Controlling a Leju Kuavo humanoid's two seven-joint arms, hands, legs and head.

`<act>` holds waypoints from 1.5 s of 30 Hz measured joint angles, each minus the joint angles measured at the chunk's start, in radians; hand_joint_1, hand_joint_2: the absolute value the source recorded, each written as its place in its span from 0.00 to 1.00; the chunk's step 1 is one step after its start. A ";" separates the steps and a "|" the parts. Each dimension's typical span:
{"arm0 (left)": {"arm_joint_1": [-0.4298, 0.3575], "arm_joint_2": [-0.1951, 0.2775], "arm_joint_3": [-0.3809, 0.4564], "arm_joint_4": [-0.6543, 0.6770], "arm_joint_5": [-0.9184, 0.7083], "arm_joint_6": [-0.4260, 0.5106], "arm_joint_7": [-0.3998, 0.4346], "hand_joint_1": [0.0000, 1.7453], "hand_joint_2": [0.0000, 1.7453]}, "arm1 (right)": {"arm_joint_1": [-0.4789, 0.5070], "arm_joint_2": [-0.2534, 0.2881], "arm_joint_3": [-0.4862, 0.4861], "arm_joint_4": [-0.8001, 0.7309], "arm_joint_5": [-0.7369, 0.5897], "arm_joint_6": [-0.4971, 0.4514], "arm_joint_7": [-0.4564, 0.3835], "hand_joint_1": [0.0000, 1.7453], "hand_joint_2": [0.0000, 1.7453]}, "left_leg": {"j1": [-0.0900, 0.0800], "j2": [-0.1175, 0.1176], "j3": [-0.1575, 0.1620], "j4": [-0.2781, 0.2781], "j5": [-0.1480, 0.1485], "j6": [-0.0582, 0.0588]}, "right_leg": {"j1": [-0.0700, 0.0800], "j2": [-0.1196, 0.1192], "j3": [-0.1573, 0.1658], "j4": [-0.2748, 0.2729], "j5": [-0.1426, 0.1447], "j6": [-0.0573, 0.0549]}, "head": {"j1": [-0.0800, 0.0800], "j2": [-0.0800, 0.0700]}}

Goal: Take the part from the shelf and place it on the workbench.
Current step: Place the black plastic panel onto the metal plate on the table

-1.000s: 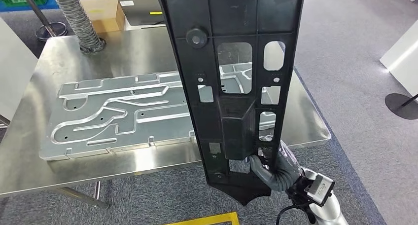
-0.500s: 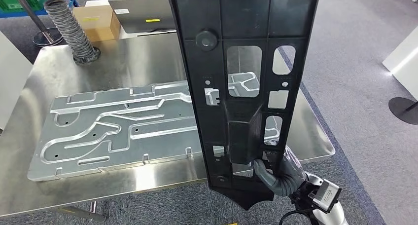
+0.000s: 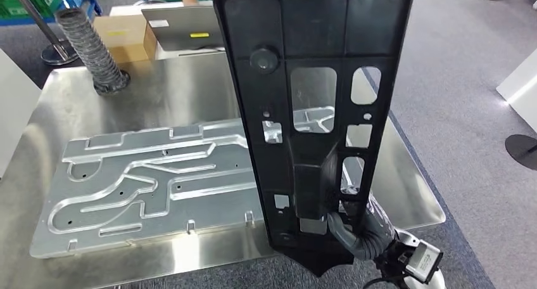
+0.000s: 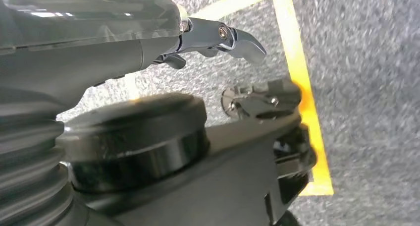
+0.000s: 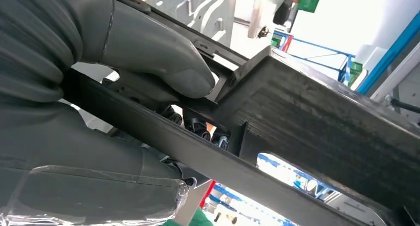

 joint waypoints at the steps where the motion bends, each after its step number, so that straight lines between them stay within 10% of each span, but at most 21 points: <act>1: -0.001 0.000 0.000 0.000 0.000 0.000 0.000 0.00 1.00 | -0.002 -0.001 0.000 -0.001 0.000 0.000 0.000 1.00 1.00 | 0.001 0.000 0.010 -0.005 -0.002 0.005 | -0.001 -0.001 -0.013 0.027 -0.013 0.005 | 0.000 0.000; 5: 0.001 0.000 0.000 0.000 0.000 -0.007 -0.002 0.00 1.00 | -0.003 -0.004 0.000 -0.002 -0.001 0.000 0.001 1.00 1.00 | 0.002 -0.001 0.031 -0.010 -0.018 0.015 | -0.005 -0.001 -0.151 0.226 -0.080 0.016 | 0.000 0.000; 7: 0.005 0.001 0.000 0.000 0.000 -0.011 -0.002 0.00 1.00 | -0.005 -0.005 0.000 -0.001 0.000 -0.001 0.004 1.00 1.00 | 0.002 -0.003 0.045 -0.010 -0.031 0.013 | -0.007 -0.002 -0.175 0.209 -0.042 0.018 | 0.000 0.000; 11: 0.005 0.001 0.000 0.000 0.000 -0.016 0.001 0.00 1.00 | -0.019 -0.007 0.000 0.002 -0.002 -0.004 0.007 1.00 1.00 | 0.002 -0.006 0.075 -0.008 -0.060 -0.004 | -0.005 -0.004 -0.124 0.009 0.089 0.005 | 0.000 0.000; 16: 0.002 0.001 0.000 0.000 0.001 -0.019 0.006 0.00 1.00 | -0.048 -0.010 -0.001 0.014 -0.007 0.000 0.013 1.00 1.00 | 0.002 -0.002 0.074 0.032 -0.081 -0.033 | -0.004 -0.001 -0.101 -0.018 0.089 -0.026 | 0.000 0.000; 21: 0.002 0.002 0.000 0.000 -0.001 -0.019 0.007 0.00 1.00 | -0.079 -0.017 -0.001 0.034 -0.021 0.002 0.024 1.00 1.00 | 0.007 -0.001 -0.077 0.281 -0.182 -0.047 | -0.002 -0.003 -0.085 -0.021 0.076 -0.040 | 0.000 0.000; 26: 0.001 0.003 0.000 0.000 -0.007 -0.019 0.006 0.00 1.00 | -0.107 -0.034 -0.006 0.057 -0.029 -0.003 0.040 1.00 1.00 | 0.001 -0.001 -0.006 0.039 -0.027 -0.027 | 0.001 0.000 -0.061 -0.019 0.059 -0.030 | 0.000 0.000; 31: 0.001 0.004 0.000 0.000 -0.015 -0.022 0.008 0.00 1.00 | -0.141 -0.065 -0.024 0.082 -0.020 -0.021 0.067 1.00 1.00 | 0.001 -0.001 0.012 -0.009 -0.004 -0.002 | 0.002 -0.001 -0.066 -0.006 0.041 -0.002 | 0.000 0.000; 36: -0.001 0.003 0.000 0.000 -0.019 -0.032 0.011 0.00 1.00 | -0.173 -0.098 -0.041 0.112 0.000 -0.034 0.088 1.00 1.00 | 0.004 -0.001 0.018 -0.016 -0.002 0.010 | -0.005 -0.002 -0.197 0.246 -0.065 0.015 | 0.000 0.000; 41: -0.004 0.001 -0.002 0.000 -0.027 -0.045 0.014 0.00 1.00 | -0.250 -0.149 -0.046 0.156 0.034 -0.053 0.120 1.00 1.00 | 0.000 -0.003 0.022 0.000 -0.020 -0.002 | -0.009 -0.003 -0.108 0.024 0.072 0.013 | 0.000 0.000; 45: -0.006 0.001 -0.003 0.000 -0.031 -0.047 0.015 0.00 1.00 | -0.290 -0.170 -0.048 0.179 0.036 -0.054 0.127 1.00 1.00 | -0.002 -0.002 0.020 0.004 -0.027 -0.020 | -0.006 -0.002 -0.096 -0.013 0.076 -0.007 | 0.000 0.000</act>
